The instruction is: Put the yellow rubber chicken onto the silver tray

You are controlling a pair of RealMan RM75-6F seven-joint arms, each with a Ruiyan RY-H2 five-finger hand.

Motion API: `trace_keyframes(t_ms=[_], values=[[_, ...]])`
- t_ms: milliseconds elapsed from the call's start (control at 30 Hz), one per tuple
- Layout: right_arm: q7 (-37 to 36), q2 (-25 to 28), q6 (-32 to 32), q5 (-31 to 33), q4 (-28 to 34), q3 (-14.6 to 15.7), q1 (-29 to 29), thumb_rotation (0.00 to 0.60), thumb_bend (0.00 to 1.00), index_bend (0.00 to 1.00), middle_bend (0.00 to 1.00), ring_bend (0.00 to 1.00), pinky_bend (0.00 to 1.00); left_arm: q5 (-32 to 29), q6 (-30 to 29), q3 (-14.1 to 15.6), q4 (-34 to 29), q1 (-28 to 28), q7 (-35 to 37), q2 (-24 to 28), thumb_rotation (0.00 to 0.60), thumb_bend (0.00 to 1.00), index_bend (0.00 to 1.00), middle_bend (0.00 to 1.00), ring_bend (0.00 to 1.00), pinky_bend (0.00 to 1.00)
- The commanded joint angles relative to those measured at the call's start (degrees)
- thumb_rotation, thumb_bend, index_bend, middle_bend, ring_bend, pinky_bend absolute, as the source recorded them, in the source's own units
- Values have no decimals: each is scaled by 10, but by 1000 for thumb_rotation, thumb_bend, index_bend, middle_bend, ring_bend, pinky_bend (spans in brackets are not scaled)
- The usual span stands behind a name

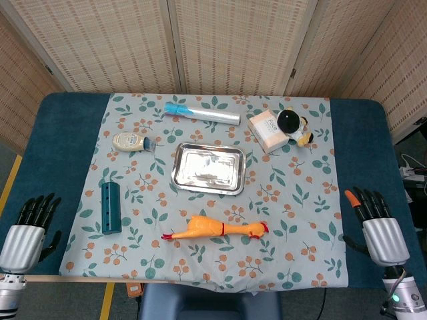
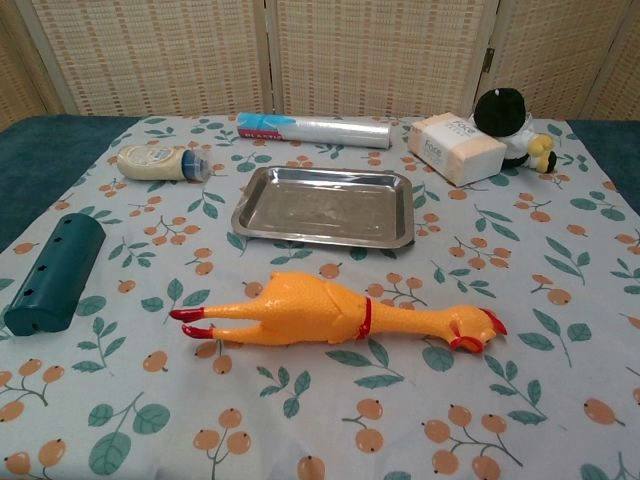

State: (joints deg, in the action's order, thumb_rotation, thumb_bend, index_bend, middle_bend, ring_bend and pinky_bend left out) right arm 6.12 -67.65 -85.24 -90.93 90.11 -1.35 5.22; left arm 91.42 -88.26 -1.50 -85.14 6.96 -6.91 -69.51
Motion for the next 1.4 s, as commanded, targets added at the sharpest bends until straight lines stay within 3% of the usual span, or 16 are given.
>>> trace_keyframes(t_ms=[33,233,400,533,767,1000,1400], values=[[21,-2,2,9,8,0,-2,600,123,0,0,0,0,-14,16,0,-14,-1,-14,0,600,450,0,0,0,63],[-9,-10,24,3,17,5,9,600,123,0,0,0,0,-13,22,0,-21,3,-7,5,600,450,0,0,0,63],[-15,-13,107,9,58,-3,61,600,122,0,0,0,0,-19,35,-1,-22,8,0,7,600,450,0,0,0,63],[66,-34,185,64,113,-31,111,600,123,22,0,0,0,-22,37,-2,-26,10,-9,7,600,450,0,0,0,63],[210,-114,287,198,147,-68,198,600,123,202,0,0,0,-22,43,1,-30,11,0,12,600,449,0,0,0,63],[324,-216,298,296,131,-73,262,600,131,324,0,0,0,-21,43,3,-31,12,16,19,600,449,0,0,0,63],[411,-324,256,394,65,-76,319,600,171,372,0,0,0,-17,43,5,-32,12,47,33,600,449,0,0,0,63]])
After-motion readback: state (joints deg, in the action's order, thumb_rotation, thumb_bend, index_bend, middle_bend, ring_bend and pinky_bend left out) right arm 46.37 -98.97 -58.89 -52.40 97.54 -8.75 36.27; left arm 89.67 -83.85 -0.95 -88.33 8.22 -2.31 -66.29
